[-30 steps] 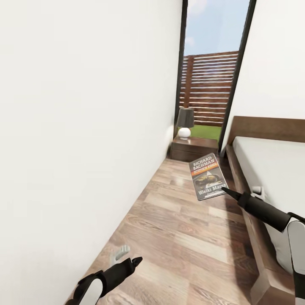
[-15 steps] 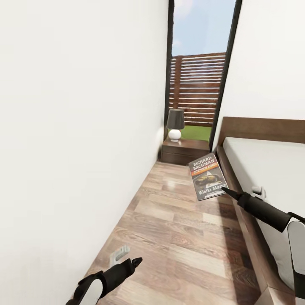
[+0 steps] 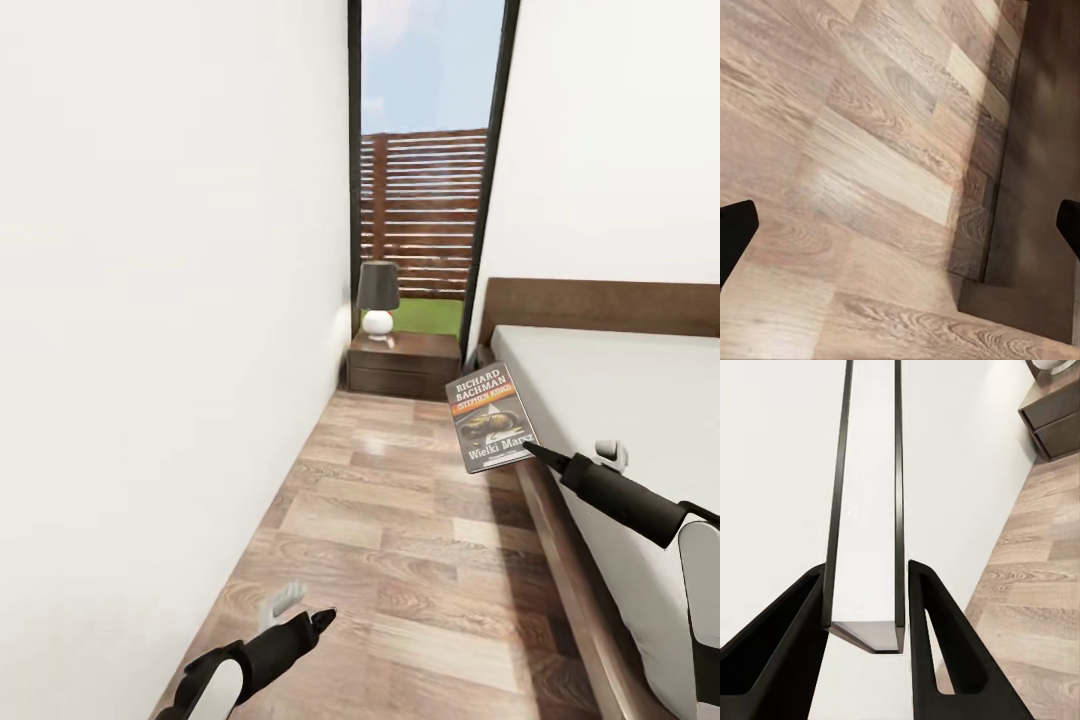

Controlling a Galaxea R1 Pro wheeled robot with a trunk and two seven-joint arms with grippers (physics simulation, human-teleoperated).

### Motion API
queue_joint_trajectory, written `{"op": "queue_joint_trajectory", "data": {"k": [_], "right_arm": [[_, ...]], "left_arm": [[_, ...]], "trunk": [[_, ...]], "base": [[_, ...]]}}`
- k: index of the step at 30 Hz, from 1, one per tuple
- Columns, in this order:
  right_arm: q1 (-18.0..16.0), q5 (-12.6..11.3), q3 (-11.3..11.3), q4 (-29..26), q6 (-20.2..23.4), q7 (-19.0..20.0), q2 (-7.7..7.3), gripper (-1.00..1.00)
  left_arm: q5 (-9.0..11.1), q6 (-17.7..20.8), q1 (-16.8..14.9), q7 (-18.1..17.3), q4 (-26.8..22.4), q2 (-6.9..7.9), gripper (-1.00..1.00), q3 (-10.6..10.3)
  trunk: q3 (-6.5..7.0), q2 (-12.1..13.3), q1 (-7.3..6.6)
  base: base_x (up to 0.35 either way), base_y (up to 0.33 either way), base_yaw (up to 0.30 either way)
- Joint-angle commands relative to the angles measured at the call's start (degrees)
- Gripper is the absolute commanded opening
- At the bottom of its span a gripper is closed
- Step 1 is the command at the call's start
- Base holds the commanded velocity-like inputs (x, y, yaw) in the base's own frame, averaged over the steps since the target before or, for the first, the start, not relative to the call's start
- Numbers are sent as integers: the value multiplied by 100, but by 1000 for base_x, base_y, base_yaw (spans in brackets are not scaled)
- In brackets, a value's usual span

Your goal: In the bedroom, move the book from the bed onto either nightstand, and place the two sandals side by side next to the bed.

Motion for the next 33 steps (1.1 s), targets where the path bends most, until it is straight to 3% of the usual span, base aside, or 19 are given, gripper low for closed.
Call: {"op": "queue_joint_trajectory", "data": {"k": [1,33], "right_arm": [[-6,-19,-8,-1,35,42,1,-100],[-6,-19,-33,-1,13,50,3,-100]], "left_arm": [[61,18,-2,56,-6,0,100,-4],[61,18,-13,60,95,4,100,-4]], "trunk": [[-6,-3,2],[-4,-3,2]], "base": [[326,-2,-58],[326,0,-7]]}}
